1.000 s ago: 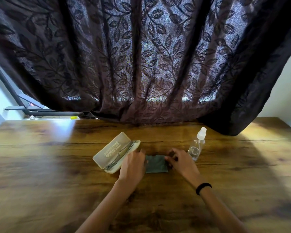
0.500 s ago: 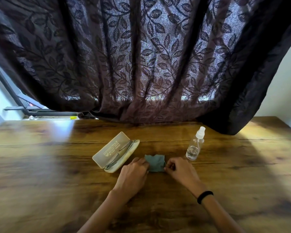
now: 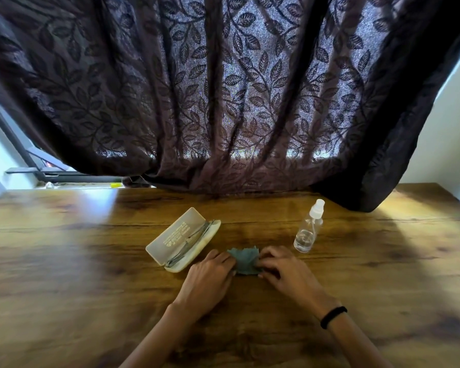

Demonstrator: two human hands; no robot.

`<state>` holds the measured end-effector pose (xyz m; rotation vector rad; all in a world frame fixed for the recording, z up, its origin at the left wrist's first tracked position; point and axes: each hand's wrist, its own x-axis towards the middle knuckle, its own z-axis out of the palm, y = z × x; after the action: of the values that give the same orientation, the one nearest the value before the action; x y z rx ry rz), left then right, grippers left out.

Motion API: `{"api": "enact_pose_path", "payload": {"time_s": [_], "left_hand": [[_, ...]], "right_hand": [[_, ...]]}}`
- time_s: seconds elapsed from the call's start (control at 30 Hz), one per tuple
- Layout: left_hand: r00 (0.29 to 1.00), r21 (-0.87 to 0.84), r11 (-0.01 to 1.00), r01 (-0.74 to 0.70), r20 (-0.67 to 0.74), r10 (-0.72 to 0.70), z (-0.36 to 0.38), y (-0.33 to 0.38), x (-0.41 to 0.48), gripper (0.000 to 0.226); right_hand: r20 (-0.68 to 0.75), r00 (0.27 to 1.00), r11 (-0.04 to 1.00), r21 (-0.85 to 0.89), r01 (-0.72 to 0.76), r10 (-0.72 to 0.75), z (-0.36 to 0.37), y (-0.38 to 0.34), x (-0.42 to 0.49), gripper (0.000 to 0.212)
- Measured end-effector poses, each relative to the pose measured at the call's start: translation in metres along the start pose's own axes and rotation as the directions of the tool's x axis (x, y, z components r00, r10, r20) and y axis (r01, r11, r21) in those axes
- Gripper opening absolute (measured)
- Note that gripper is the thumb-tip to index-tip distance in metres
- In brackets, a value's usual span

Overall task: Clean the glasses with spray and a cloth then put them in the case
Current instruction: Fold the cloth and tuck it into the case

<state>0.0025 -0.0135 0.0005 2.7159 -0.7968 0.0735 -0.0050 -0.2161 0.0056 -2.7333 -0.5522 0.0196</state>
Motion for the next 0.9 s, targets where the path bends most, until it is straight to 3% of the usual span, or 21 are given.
{"api": "enact_pose_path", "payload": {"time_s": [0.23,0.43,0.63,0.9], "left_hand": [[0.991,-0.124,0.989,0.082,-0.091,-0.093,-0.005,0.003,0.003,0.021],[0.963,-0.193,0.952,0.236,-0.082,-0.256,0.001,0.001,0.017,0.014],[0.947,-0.123,0.943,0.310,-0.051,-0.318,0.000,0.002,0.040,0.019],[0.957,-0.055,0.955,0.291,0.009,-0.291,0.000,-0.003,0.042,0.019]], "right_hand": [[-0.072,0.997,0.998,0.060,-0.019,0.023,0.001,-0.005,0.001,0.022],[-0.140,0.987,0.996,0.053,-0.075,0.081,0.005,-0.004,0.019,0.015],[-0.179,0.963,0.976,0.119,-0.183,0.202,0.009,-0.002,0.034,0.012],[-0.048,0.933,0.897,0.296,-0.329,0.357,0.002,0.011,0.041,0.024]]}}
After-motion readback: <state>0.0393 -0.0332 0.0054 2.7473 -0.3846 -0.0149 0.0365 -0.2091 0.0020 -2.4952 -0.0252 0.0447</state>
